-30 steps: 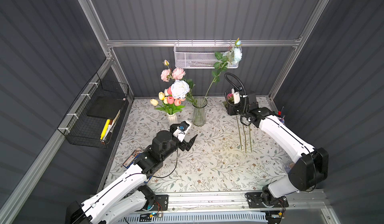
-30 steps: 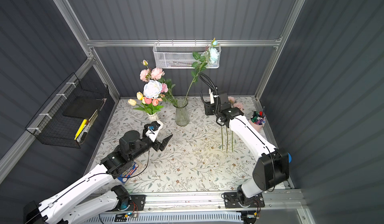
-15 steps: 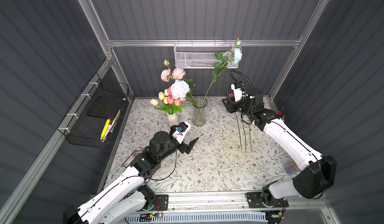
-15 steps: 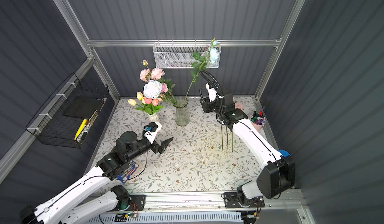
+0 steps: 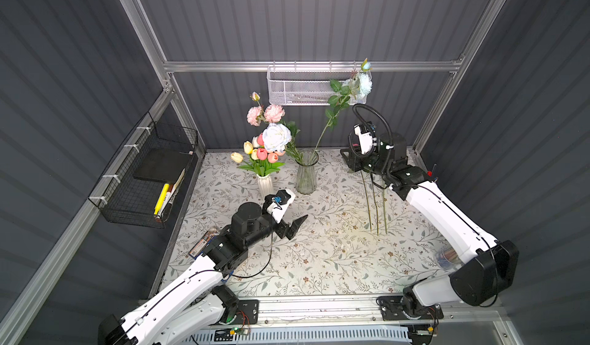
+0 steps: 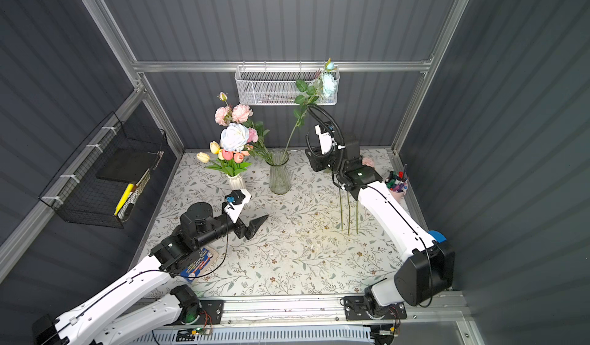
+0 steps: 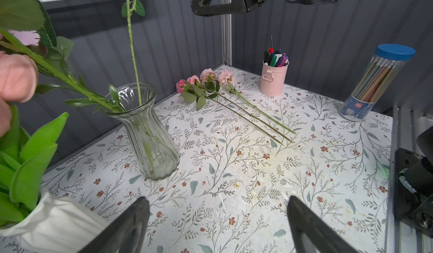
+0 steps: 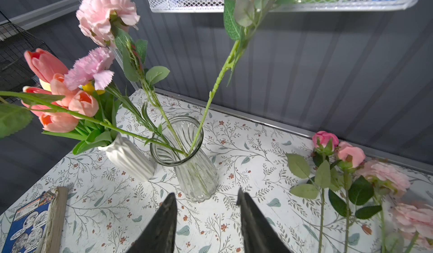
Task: Pick out pink flowers from the vase
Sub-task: Pick up the flower from the vase.
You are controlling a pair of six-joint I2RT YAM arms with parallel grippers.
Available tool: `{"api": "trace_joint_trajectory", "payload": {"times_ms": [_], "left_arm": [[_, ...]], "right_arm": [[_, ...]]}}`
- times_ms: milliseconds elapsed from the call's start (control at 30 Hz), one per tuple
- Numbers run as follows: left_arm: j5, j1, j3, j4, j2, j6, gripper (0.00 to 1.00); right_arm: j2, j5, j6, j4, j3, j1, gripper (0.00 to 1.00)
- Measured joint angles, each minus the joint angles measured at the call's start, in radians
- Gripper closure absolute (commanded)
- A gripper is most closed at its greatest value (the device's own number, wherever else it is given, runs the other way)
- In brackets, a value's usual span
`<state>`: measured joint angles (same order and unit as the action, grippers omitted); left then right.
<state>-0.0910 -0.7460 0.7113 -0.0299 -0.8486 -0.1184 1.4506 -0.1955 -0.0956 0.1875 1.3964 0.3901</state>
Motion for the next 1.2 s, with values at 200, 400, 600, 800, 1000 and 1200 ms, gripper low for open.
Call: {"api": "trace_joint_trajectory", "payload": {"times_ms": [200, 400, 600, 800, 1000, 1200], "left_arm": [[-0.005, 0.000, 0.000, 0.000, 0.000, 0.000, 0.06], [-0.008, 0.000, 0.000, 0.000, 0.000, -0.001, 0.06], [-0.012, 0.000, 0.000, 0.000, 0.000, -0.001, 0.06], [-0.008, 0.000, 0.000, 0.000, 0.005, -0.001, 0.06], [-0.003, 0.000, 0.000, 0.000, 0.009, -0.002, 0.06], [-0.003, 0.000, -0.002, 0.002, 0.009, -0.001, 0.06]], "right_arm": [[0.016, -0.021, 0.004, 0.000, 0.022, 0.000, 0.54], [0.063, -0.040, 0.016, 0.000, 0.057, 0.000, 0.54], [0.103, -0.055, 0.027, -0.013, 0.128, 0.000, 0.54], [0.111, -0.090, 0.033, -0.033, 0.139, 0.000, 0.55], [0.101, -0.124, 0.044, -0.047, 0.130, 0.000, 0.55], [0.053, -0.142, 0.052, -0.053, 0.095, 0.000, 0.55]]}}
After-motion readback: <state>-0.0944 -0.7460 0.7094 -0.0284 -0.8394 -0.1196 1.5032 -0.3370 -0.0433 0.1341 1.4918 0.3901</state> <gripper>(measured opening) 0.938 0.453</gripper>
